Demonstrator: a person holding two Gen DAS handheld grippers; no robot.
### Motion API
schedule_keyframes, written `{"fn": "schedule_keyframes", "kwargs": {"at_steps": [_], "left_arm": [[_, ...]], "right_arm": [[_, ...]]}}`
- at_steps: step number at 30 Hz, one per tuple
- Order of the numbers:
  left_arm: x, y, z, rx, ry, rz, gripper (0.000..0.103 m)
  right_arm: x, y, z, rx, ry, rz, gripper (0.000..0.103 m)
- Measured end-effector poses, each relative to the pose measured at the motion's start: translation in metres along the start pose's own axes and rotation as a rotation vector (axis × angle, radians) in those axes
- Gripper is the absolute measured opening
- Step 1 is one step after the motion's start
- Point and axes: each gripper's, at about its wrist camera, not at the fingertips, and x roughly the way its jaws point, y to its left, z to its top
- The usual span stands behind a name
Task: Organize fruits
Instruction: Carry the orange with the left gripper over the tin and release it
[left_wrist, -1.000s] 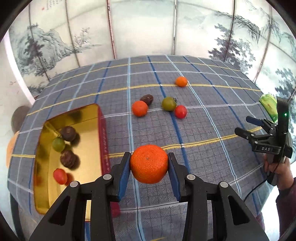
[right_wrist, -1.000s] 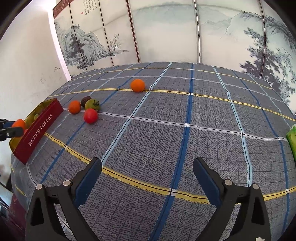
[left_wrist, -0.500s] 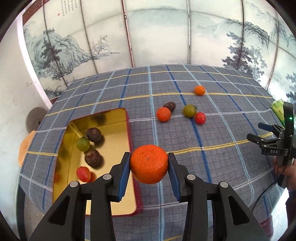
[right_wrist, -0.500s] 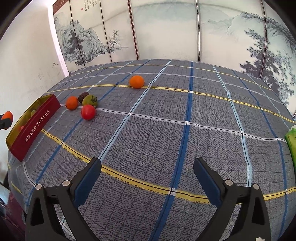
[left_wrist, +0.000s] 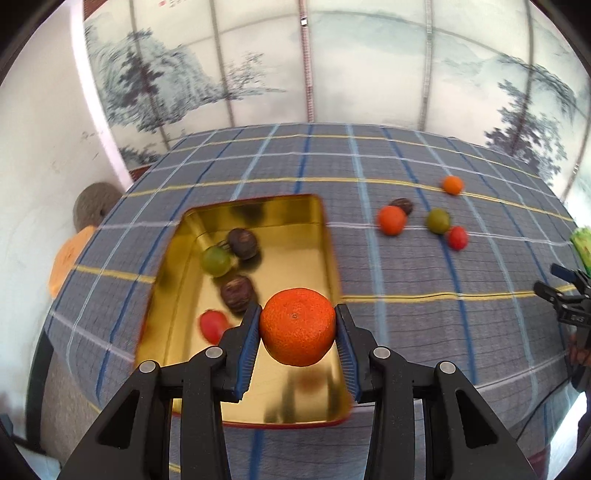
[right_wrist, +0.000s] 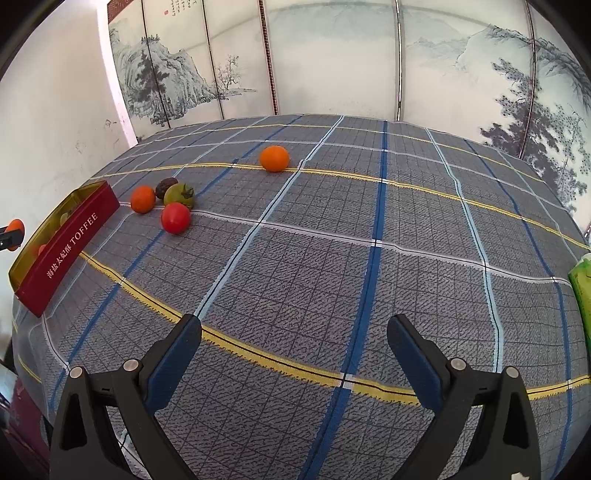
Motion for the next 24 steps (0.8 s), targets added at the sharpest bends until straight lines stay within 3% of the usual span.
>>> {"fn": "schedule_keyframes", "kwargs": {"at_steps": [11,24], "left_arm": [[0.018,0.050,-0.020,-0.079,0.051,0.084,0.041],[0.035,0.058,-0.030,-0.072,0.088,0.104,0.041]], "right_arm": [[0.002,0.002,0.000,-0.007,0.005,-0.003,0.100],[0.004,0.002,-0.001,-0.012,0.012,-0.007,0.100]]}}
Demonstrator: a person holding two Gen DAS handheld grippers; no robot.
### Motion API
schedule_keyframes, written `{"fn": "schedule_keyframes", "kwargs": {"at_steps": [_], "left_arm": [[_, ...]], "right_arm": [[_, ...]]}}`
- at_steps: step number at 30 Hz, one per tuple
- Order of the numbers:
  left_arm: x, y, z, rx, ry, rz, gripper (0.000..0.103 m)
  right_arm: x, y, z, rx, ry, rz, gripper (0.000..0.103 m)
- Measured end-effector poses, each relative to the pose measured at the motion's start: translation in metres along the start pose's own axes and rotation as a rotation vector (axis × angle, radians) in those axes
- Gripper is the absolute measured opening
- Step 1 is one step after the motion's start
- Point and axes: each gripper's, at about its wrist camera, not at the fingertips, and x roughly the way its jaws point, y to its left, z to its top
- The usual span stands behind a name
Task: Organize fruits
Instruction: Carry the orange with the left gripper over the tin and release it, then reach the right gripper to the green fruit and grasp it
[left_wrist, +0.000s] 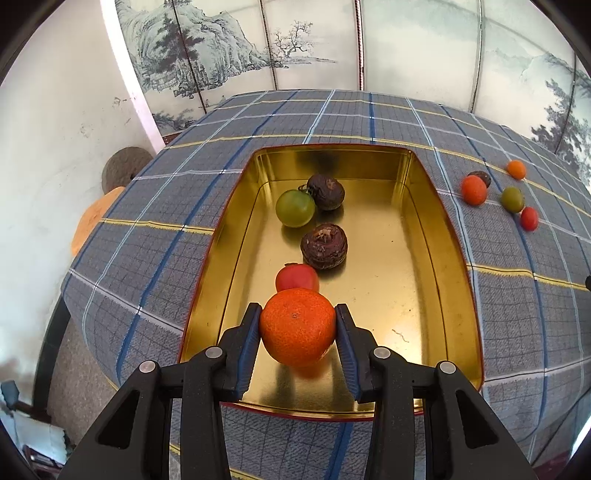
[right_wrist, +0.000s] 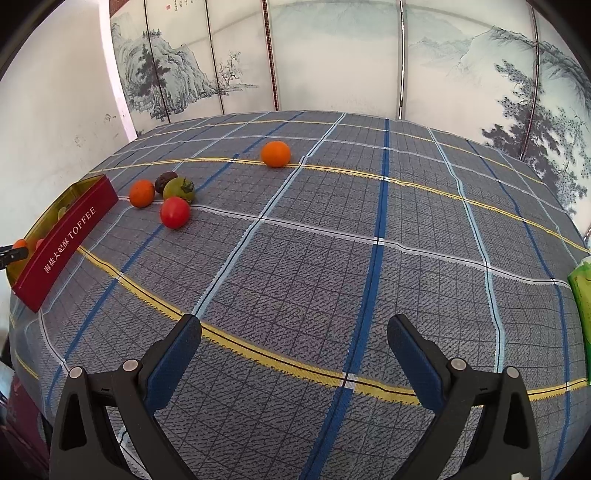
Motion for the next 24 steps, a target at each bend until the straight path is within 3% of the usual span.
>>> {"fn": "schedule_keyframes", "kwargs": {"at_steps": [18,24], "left_arm": [[0.006,0.001,-0.002,0.016,-0.017,0.006,0.042],[-0.004,0.000,0.000,0.029,-0.075,0.015,0.063]], "right_arm": [[0.004,0.001,0.000,-0.003,0.012,-0.008,0.100],[0.005,0.001,0.000,-0.002,0.018,-0.015,0.100]]}}
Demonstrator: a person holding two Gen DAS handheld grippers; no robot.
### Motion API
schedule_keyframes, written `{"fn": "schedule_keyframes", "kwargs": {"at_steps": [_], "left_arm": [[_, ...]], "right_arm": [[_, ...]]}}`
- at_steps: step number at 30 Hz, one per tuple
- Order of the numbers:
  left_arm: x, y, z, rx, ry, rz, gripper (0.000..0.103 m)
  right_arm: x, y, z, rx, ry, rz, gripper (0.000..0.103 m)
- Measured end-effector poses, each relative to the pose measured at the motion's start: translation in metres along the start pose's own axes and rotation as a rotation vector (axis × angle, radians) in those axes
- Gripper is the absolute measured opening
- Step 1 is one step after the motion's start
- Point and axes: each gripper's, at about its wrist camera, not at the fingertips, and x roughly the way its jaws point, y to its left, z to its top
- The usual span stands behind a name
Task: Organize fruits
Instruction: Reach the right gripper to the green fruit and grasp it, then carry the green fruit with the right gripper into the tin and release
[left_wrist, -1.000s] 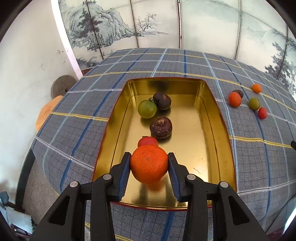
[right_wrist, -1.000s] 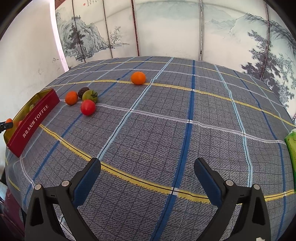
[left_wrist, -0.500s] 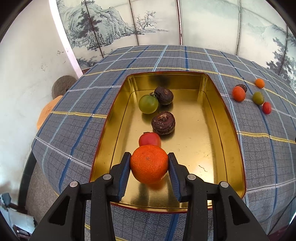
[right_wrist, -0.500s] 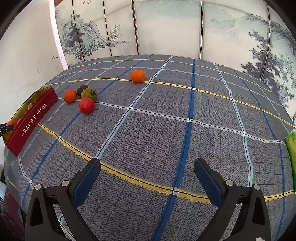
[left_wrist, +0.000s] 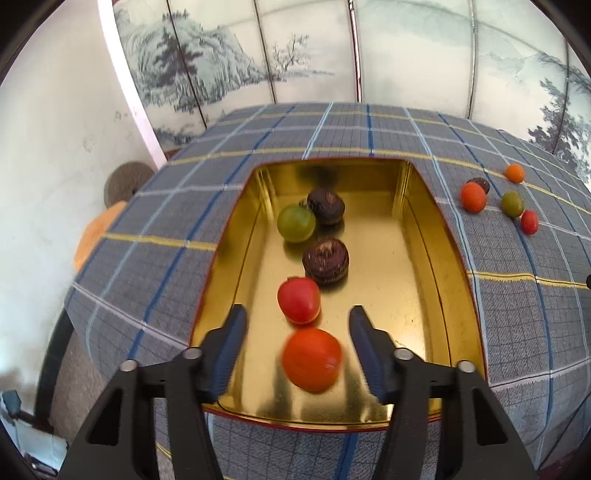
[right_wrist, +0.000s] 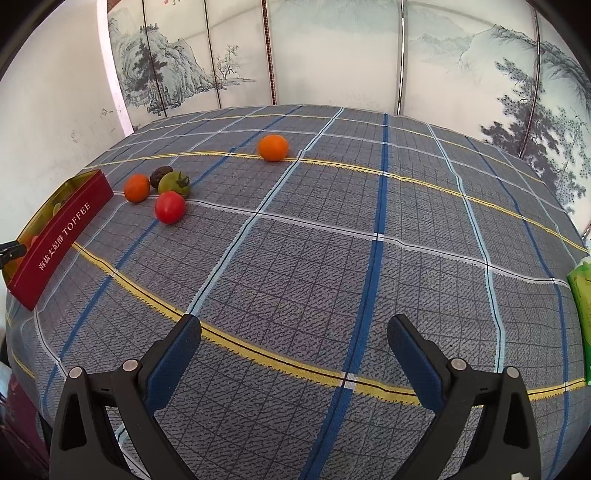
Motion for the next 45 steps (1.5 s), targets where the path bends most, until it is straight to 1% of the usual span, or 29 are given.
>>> {"fn": "schedule_keyframes", "kwargs": {"at_steps": [2,5,13,14,15,16,17,19,22,23,24,26,27,29,31,34,37,40,41,42,43,44,45], "left_arm": [[-0.005,-0.002,0.002,0.016,-0.026,0.015,0.067],[-0.011,-0.005,0.004,0.030,-0.046,0.023,0.069],[-0.023,-0.008,0.008,0.036,-0.063,-0.001,0.069],[-0.025,-0.009,0.008,0.039,-0.066,-0.003,0.069],[-0.026,-0.010,0.009,0.042,-0.066,-0.004,0.069],[-0.026,-0.012,0.010,0.047,-0.066,-0.006,0.069],[-0.027,-0.013,0.010,0.049,-0.066,-0.008,0.070],[-0.030,-0.015,0.012,0.050,-0.067,-0.017,0.070],[-0.035,-0.019,0.015,0.049,-0.068,-0.044,0.070],[-0.038,-0.021,0.015,0.053,-0.073,-0.051,0.070],[-0.040,-0.023,0.015,0.058,-0.076,-0.054,0.070],[-0.043,-0.028,0.015,0.074,-0.080,-0.060,0.070],[-0.044,-0.032,0.016,0.084,-0.081,-0.063,0.070],[-0.045,-0.037,0.017,0.095,-0.083,-0.066,0.070],[-0.046,-0.040,0.019,0.101,-0.085,-0.073,0.070],[-0.046,-0.044,0.023,0.102,-0.087,-0.080,0.070],[-0.044,-0.046,0.027,0.105,-0.087,-0.079,0.070],[-0.042,-0.046,0.030,0.103,-0.084,-0.081,0.070],[-0.041,-0.046,0.030,0.103,-0.083,-0.079,0.070],[-0.040,-0.045,0.030,0.102,-0.081,-0.076,0.070],[-0.040,-0.044,0.030,0.101,-0.080,-0.076,0.070],[-0.039,-0.043,0.030,0.099,-0.078,-0.075,0.070],[-0.038,-0.042,0.029,0.096,-0.076,-0.075,0.070]], "right_arm": [[0.000,0.000,0.000,0.000,0.002,-0.002,0.100],[0.000,-0.002,-0.002,-0.001,0.004,-0.004,0.100],[-0.002,-0.002,-0.002,-0.001,-0.001,-0.016,0.100],[-0.004,-0.001,-0.001,-0.001,-0.006,0.002,0.100],[-0.007,-0.001,0.000,0.005,-0.012,0.038,0.100],[-0.009,0.003,0.005,0.011,-0.021,0.074,0.098],[-0.013,0.006,0.010,0.010,-0.033,0.107,0.093],[-0.018,0.018,0.022,-0.027,-0.054,0.154,0.088],[-0.021,0.045,0.042,-0.140,-0.068,0.223,0.082],[-0.019,0.054,0.047,-0.173,-0.065,0.243,0.078],[-0.017,0.061,0.051,-0.205,-0.058,0.263,0.076],[-0.010,0.077,0.059,-0.279,-0.040,0.292,0.067],[-0.006,0.083,0.064,-0.300,-0.032,0.298,0.064],[0.006,0.089,0.071,-0.347,-0.010,0.311,0.055],[0.016,0.090,0.080,-0.354,0.010,0.322,0.055],[0.032,0.094,0.093,-0.365,0.039,0.308,0.055],[0.056,0.097,0.107,-0.372,0.093,0.272,0.055],[0.078,0.097,0.114,-0.357,0.147,0.273,0.055],[0.084,0.098,0.114,-0.354,0.170,0.267,0.053],[0.090,0.097,0.112,-0.349,0.196,0.260,0.047],[0.095,0.100,0.113,-0.341,0.209,0.281,0.034],[0.093,0.101,0.113,-0.338,0.204,0.284,0.032],[0.093,0.102,0.113,-0.349,0.205,0.269,0.032]]}}
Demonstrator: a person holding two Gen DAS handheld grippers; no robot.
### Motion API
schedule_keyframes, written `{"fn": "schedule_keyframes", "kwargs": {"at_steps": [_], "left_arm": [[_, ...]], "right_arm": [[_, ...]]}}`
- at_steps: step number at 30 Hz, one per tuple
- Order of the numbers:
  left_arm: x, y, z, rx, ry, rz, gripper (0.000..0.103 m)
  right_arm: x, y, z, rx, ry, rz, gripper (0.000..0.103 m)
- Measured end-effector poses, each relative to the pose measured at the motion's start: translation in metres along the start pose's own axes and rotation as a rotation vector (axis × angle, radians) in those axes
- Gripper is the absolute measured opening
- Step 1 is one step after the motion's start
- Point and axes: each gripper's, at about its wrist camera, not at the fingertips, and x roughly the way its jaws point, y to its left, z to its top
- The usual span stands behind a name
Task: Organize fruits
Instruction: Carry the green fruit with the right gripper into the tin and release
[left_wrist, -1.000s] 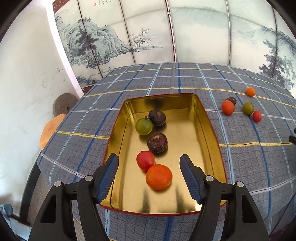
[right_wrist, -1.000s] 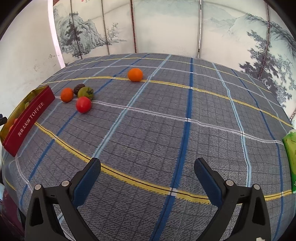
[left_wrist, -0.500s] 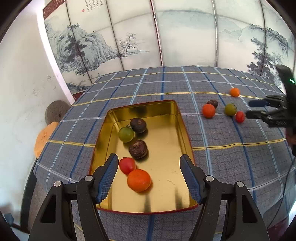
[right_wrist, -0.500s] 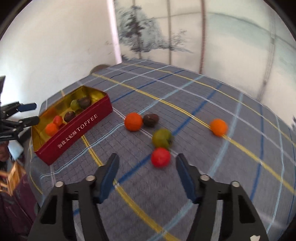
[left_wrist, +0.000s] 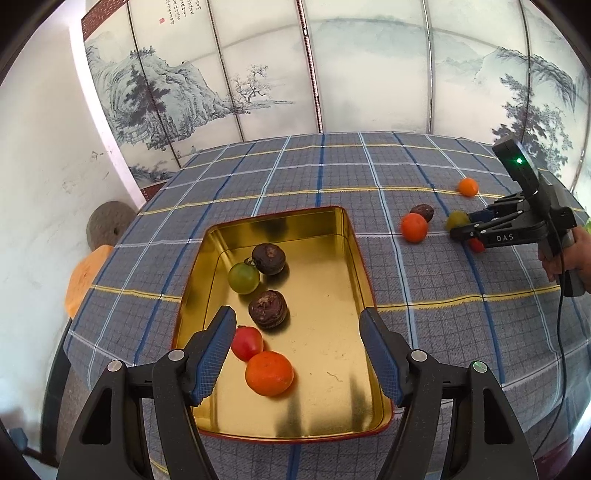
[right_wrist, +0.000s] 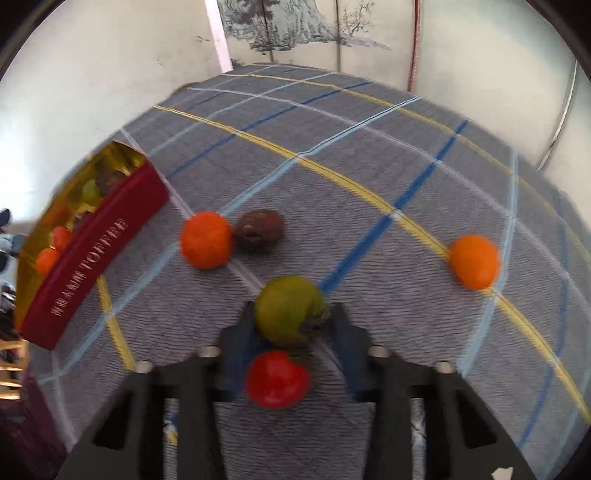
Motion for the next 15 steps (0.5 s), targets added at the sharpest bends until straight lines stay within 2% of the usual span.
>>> {"fn": "schedule_keyframes", "kwargs": {"at_steps": [1,4,9,12,15], "left_arm": [[0.000,0.001,-0.001,-0.004,0.001,0.000,0.070],[-0.001,0.007,-0.003,-0.017,0.001,-0.006,0.070],[-0.005,0.015,-0.008,-0.039,0.000,-0.010,0.070],[-0.010,0.021,-0.012,-0.048,-0.005,-0.010,0.070],[-0.013,0.026,-0.016,-0.046,-0.009,0.004,0.072]], "right_arm": [[-0.003,0.002,0.000,-0.009,-0.004,-0.022,0.032],[-0.020,0.009,0.009,0.005,-0.068,0.006,0.032],[-0.067,0.063,0.032,-0.070,-0.220,0.121,0.032],[-0.066,0.102,0.053,-0.121,-0.244,0.202,0.032],[-0.057,0.136,0.066,-0.166,-0.240,0.240,0.032]]}}
